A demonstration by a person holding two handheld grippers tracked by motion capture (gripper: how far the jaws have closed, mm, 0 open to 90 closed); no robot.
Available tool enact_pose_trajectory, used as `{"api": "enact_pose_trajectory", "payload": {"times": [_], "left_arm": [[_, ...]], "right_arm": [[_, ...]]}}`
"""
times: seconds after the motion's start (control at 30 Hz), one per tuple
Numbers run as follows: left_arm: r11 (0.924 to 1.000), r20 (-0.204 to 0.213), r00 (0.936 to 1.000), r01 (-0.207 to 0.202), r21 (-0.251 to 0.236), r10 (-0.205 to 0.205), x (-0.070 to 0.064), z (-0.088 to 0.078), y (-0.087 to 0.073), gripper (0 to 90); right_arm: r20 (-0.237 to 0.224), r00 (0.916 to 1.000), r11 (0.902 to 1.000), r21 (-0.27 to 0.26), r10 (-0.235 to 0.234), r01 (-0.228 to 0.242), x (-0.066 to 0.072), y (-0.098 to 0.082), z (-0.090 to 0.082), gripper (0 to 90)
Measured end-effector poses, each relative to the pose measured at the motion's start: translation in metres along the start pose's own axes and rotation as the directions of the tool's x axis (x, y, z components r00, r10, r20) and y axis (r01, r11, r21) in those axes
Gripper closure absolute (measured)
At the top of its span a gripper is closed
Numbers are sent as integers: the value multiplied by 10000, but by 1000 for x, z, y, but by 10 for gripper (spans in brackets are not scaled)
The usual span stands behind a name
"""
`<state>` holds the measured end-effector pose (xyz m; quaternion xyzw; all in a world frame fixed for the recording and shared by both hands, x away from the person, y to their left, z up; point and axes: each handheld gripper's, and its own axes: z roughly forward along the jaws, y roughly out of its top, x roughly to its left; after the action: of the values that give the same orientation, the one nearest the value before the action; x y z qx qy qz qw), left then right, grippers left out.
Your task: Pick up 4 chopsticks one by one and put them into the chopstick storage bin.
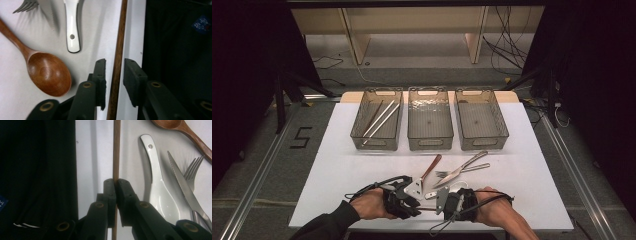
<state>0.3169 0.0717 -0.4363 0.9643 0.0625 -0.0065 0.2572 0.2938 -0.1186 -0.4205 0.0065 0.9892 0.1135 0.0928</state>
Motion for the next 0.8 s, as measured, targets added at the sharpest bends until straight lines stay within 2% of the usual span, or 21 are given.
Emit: {"api": "enact_pose_trajectory", "payload": {"times": [0.07, 0.27, 0.4, 0.47, 0.57, 0.63, 0.7, 0.8], "left_arm": [[10000, -18, 10000, -71, -9, 71, 0, -1, 0, 795], [9993, 143, 9992, -362, -23, 362, -3, -1, 0, 828], [9996, 133, 9996, -228, -190, 231, -1, -3, -1, 837], [9996, 24, 10000, -85, -283, 86, 2, -4, -2, 838], [9995, -204, 9997, 131, -301, -137, 5, -7, -5, 840], [9991, -335, 9991, 250, -338, -261, 9, -11, -8, 839], [9984, -537, 9976, 409, -381, -429, 14, -16, -12, 839], [9962, -858, 9935, 704, -507, -746, 20, -25, -20, 840]], "right_arm": [[-55, 10000, 10000, 22, -62, 62, 0, 0, 0, 860], [-5, 9997, 9997, -73, -224, 224, 1, -1, -1, 857], [174, 9998, 9999, -148, -86, 89, 0, -2, -2, 832], [282, 9990, 9990, -296, 347, -338, -3, -4, -2, 790], [439, 9949, 9951, -443, 905, -886, -7, -6, -2, 661], [497, 9887, 9881, -682, 1413, -1378, -9, -7, -4, 587], [615, 9837, 9816, -1003, 1688, -1622, -12, -9, -7, 513], [833, 9620, 9557, -1644, 2600, -2441, -16, -13, -12, 460]]}}
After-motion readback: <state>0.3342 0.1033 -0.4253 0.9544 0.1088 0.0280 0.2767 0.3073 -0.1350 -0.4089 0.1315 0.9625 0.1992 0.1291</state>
